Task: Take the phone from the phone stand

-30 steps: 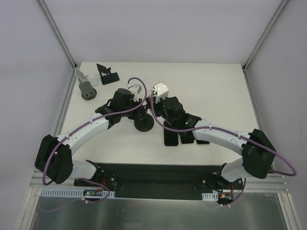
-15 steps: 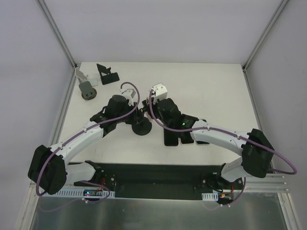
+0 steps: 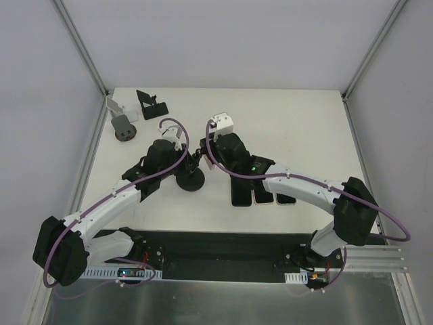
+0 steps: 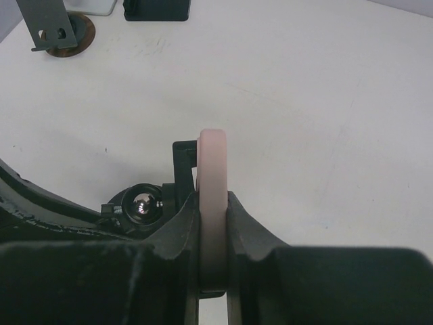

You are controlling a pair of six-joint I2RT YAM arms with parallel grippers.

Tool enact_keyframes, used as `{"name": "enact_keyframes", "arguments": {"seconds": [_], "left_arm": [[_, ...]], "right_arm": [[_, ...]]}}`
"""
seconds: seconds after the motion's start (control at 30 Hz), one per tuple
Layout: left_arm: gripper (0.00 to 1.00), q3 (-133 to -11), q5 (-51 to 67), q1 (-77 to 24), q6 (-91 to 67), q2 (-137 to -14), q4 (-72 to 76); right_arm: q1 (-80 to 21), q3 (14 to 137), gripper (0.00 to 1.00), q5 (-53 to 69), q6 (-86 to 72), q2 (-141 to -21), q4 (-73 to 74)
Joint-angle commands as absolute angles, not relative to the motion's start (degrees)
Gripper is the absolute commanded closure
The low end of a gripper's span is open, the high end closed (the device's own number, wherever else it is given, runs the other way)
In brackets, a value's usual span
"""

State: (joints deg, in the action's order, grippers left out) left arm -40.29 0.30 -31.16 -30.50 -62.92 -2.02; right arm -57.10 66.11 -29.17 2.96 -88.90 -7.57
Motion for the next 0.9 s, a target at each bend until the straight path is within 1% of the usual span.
{"name": "enact_keyframes", "arguments": {"seconds": [0.0,0.07,0.1,0.17,0.2,0.23,0.33,0.37,0.47,0.63,0.73,0.87], "left_arm": [[1.00,-39.0,-8.1,-29.4,-29.9,-60.7,-8.8],[1.00,-38.7,-7.2,-29.4,-27.3,-60.8,-6.8],[0.93,-38.7,-6.9,-29.3,-26.4,-60.6,-4.8],[0.63,-38.8,-4.7,-29.2,-22.7,-60.2,-2.9],[0.51,-39.1,-3.7,-29.3,-21.5,-59.8,-1.9],[0.31,-39.2,-2.0,-29.3,-19.4,-59.6,-0.5],[0.10,-39.3,1.3,-29.3,-15.4,-58.5,2.4],[0.06,-39.2,1.8,-29.2,-14.4,-58.1,3.2],[0.03,-38.8,4.7,-29.2,-9.5,-58.0,6.6],[0.03,-40.0,9.6,-29.3,-2.7,-61.1,13.4],[0.03,-43.4,12.6,-29.2,-1.0,-65.7,15.2],[0.07,-48.1,14.7,-28.8,-0.5,-73.4,15.5]], "right_arm": [[-50.6,67.2,0.99,-42.9,11.9,-86.8,-7.5],[-51.0,66.5,0.99,-36.1,14.7,-86.2,-10.9],[-51.2,66.8,0.99,-34.7,15.5,-86.3,-11.4],[-51.9,66.1,0.99,-30.3,17.5,-86.3,-13.5],[-52.1,65.9,0.99,-29.8,17.5,-86.1,-14.1],[-52.6,65.7,0.99,-29.4,17.6,-86.0,-14.4],[-53.1,65.4,0.99,-27.3,18.6,-85.8,-16.1],[-53.3,65.4,0.99,-26.8,18.9,-85.8,-16.3],[-53.4,65.5,0.99,-25.7,19.1,-85.7,-16.5],[-53.7,65.1,0.99,-23.6,18.4,-85.7,-16.6],[-53.9,65.0,0.99,-22.2,18.4,-85.5,-16.7],[-54.0,64.3,0.99,-21.4,18.4,-84.8,-16.8]]}}
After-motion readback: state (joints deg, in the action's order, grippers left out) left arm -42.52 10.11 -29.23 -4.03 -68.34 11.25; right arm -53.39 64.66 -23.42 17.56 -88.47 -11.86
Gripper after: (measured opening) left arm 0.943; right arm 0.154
